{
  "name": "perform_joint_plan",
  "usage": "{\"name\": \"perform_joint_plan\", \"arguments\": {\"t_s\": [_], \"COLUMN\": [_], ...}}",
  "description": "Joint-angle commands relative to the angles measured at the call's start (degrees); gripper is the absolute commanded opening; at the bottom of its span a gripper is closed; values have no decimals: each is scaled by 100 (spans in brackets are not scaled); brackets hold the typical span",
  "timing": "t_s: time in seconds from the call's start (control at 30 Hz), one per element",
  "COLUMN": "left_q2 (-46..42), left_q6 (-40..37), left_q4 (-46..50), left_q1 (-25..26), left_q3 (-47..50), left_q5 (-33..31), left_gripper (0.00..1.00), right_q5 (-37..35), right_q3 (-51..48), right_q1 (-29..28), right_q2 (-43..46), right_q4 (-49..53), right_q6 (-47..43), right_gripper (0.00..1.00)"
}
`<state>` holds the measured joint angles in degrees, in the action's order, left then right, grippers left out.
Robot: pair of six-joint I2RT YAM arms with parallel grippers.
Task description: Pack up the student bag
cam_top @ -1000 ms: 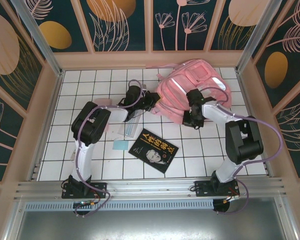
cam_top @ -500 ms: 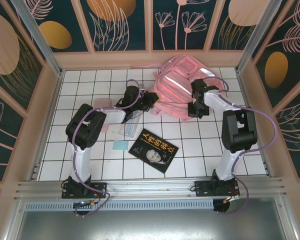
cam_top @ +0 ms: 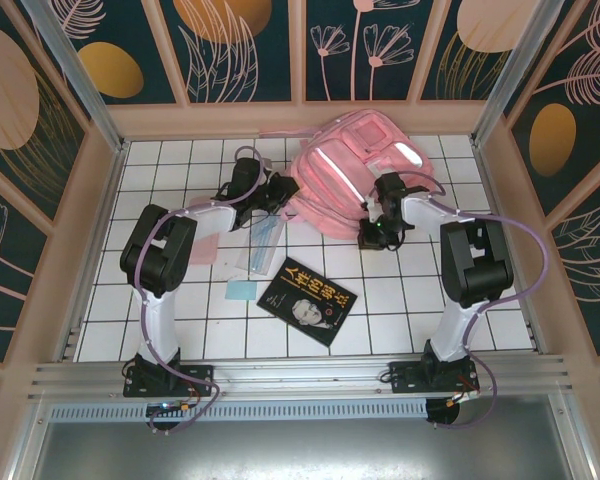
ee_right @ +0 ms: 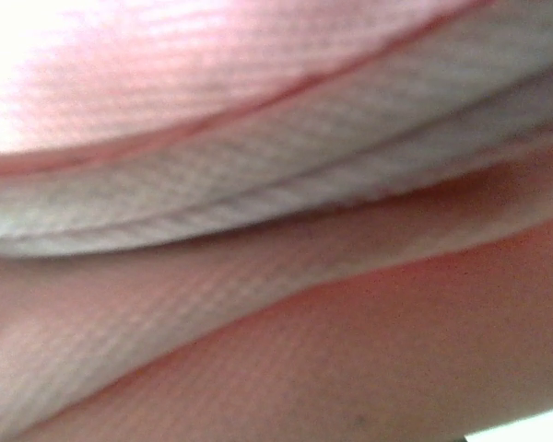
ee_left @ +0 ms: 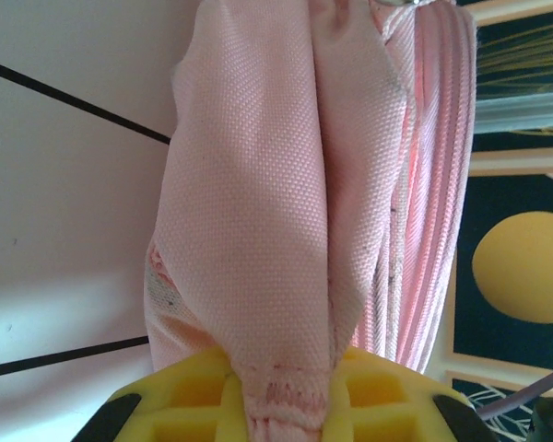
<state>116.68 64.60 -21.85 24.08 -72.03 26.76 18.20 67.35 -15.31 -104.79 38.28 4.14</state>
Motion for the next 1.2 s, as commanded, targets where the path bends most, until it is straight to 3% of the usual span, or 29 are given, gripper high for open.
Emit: {"name": "perform_joint_plan", "arguments": {"t_s": [0.0, 0.1, 0.2, 0.3, 0.43, 0.6, 0.87, 0.93, 1.0, 1.07, 1.1, 1.17], "left_q2": [-235, -328, -383, -426, -410, -396, -593, -652, -699, -689, -687, -794], "left_q6": [-500, -659, -712, -615, -365, -247, -517, -555, -603, -564, -497, -267], "left_q4": [-338, -138, -63, -189, -523, -750, -425, -366, -327, -306, -303, -399], "left_q1": [-331, -333, -331, -333, -325, -325, -457, -523, -538, -543, -535, -527], "left_q3": [-430, -411, -311, -116, 167, 347, 260, 290, 304, 270, 266, 377], "left_q5": [-345, -327, -326, -360, -313, -287, -325, -352, -371, -199, -82, 109], "left_gripper": [0, 0, 0, 0, 0, 0, 0, 0, 0, 0, 12, 44], "right_q5": [-1848, -1851, -445, 1409, 2521, 2025, -1096, -1494, -1140, -100, 324, 909], "right_q3": [-84, 263, 358, 308, 118, -152, -268, -258, -240, -291, -301, -264], "right_q1": [437, 613, 554, 333, 62, 111, 771, 907, 964, 872, 803, 514], "right_q2": [-436, -509, -207, 177, 592, 594, 421, 420, 466, 592, 624, 664], "right_q4": [899, 830, 522, 136, -399, -377, 183, 191, 91, -237, -361, -625], "right_q6": [452, 475, 294, 79, 372, 494, 599, 606, 533, 467, 465, 461], "right_gripper": [0, 0, 0, 0, 0, 0, 0, 0, 0, 0, 0, 0]}}
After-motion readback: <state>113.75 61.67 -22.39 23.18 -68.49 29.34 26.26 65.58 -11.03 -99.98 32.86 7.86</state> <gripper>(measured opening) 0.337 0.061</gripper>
